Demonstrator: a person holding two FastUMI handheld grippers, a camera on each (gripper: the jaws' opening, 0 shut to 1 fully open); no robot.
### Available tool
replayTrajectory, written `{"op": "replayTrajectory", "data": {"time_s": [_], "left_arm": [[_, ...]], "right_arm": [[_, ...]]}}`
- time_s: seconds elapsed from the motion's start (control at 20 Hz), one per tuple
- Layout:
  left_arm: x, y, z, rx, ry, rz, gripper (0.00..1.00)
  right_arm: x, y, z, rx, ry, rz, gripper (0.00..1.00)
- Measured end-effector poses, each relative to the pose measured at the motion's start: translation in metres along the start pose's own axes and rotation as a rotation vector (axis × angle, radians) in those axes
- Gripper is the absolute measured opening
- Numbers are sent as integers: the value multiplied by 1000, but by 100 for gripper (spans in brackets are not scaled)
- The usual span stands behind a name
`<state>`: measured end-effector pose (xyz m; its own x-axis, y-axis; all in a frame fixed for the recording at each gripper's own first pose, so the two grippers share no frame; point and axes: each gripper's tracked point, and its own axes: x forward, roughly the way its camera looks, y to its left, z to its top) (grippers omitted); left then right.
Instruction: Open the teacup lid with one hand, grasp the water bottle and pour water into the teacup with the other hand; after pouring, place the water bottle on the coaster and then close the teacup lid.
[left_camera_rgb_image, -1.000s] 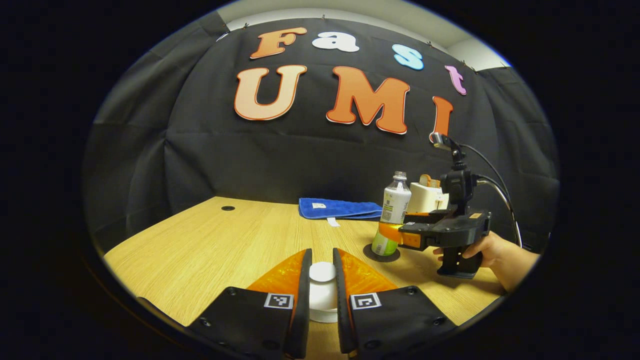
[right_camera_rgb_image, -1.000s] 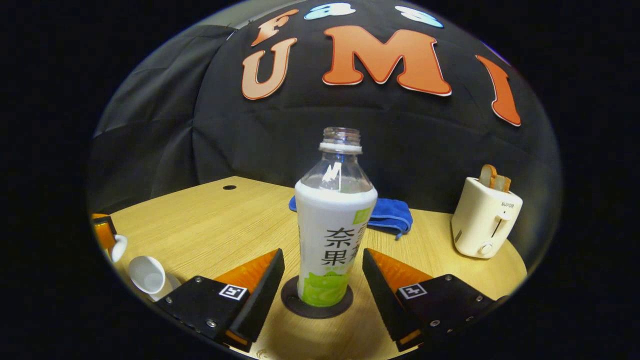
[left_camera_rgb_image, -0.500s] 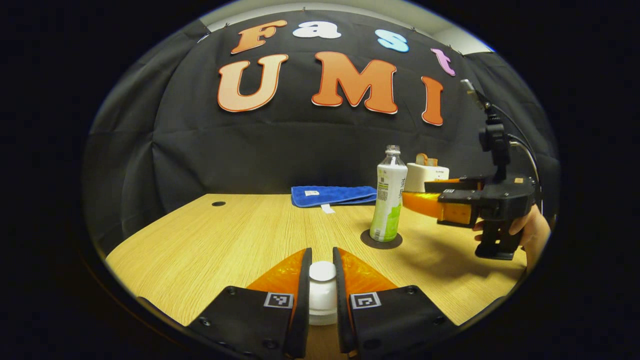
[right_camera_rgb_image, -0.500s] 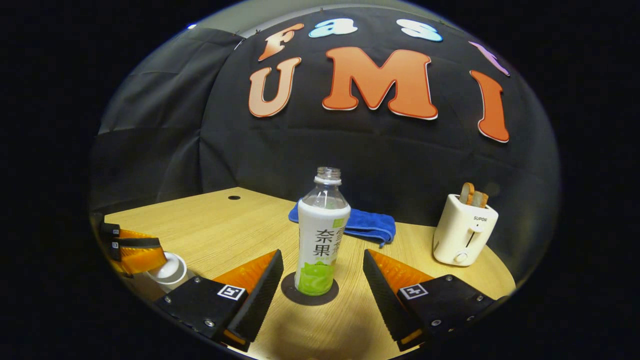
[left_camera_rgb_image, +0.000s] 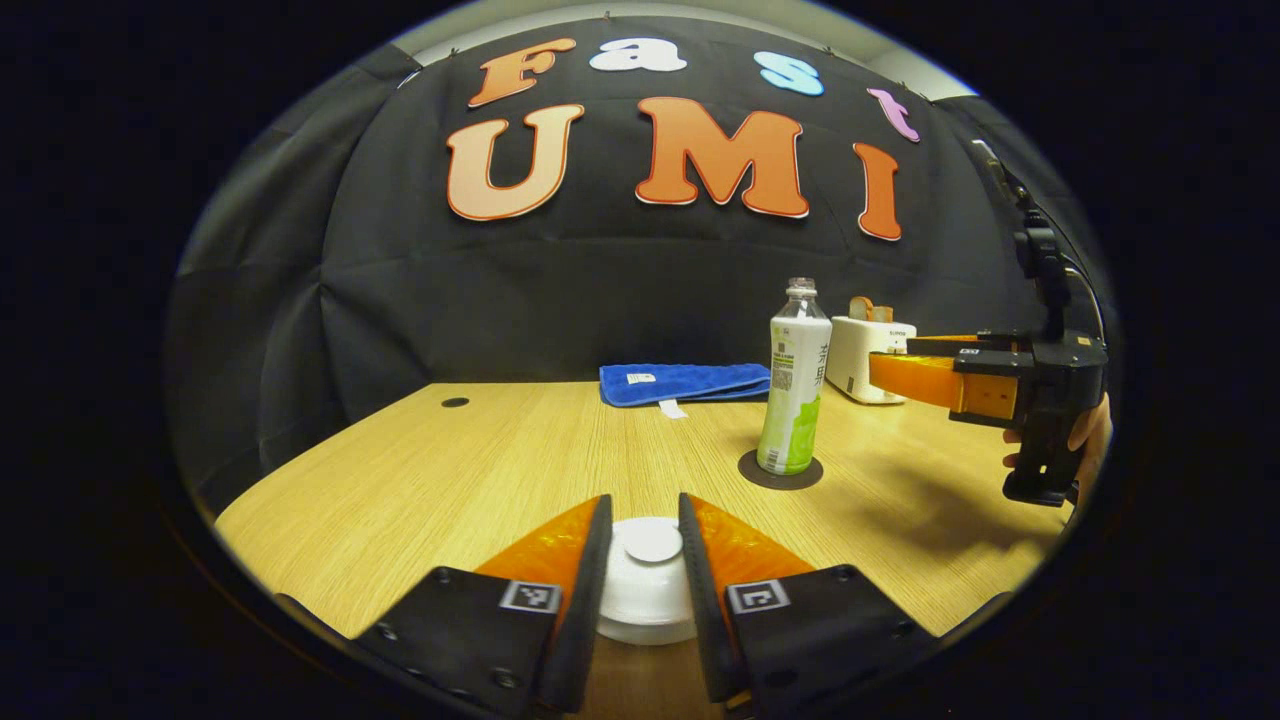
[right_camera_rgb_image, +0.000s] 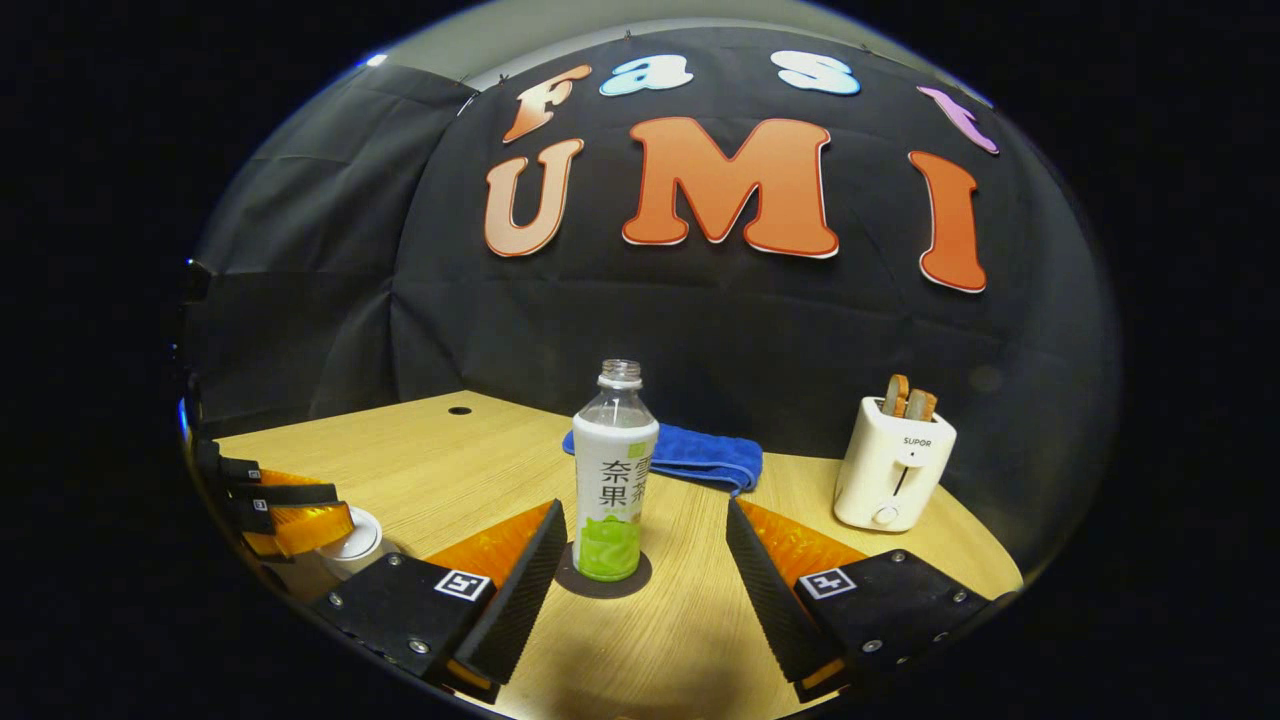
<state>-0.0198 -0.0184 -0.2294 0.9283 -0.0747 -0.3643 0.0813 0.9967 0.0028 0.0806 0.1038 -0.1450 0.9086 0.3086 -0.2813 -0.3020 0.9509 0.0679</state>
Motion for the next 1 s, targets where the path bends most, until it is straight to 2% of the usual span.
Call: {"op": "replayTrajectory", "data": {"time_s": [0.05, 0.15, 0.2, 0.4, 0.7, 0.75, 0.8, 1.0], "left_arm": [[-3, 2, 12, -1, -31, 6, 57], [-8, 3, 35, -9, -91, 17, 70], [-11, 3, 46, -11, -116, 19, 80], [-21, 3, 98, -38, -217, 44, 95], [-37, -1, 163, -33, -296, 61, 97], [-37, -1, 168, -47, -300, 67, 95], [-37, -3, 172, -59, -300, 61, 98], [-39, -5, 185, -54, -296, 64, 96]], "right_arm": [[-5, 0, 2, 7, -6, 3, 96], [-15, -2, 9, 15, -25, -4, 96], [-20, -5, 16, 12, -41, -15, 96], [-44, -11, 46, -3, -109, -55, 96], [-76, -13, 89, -22, -179, -68, 96], [-77, -3, 80, -17, -184, -69, 96], [-57, -32, 84, -16, -186, -77, 96], [-67, -27, 95, -45, -197, -101, 96]]}}
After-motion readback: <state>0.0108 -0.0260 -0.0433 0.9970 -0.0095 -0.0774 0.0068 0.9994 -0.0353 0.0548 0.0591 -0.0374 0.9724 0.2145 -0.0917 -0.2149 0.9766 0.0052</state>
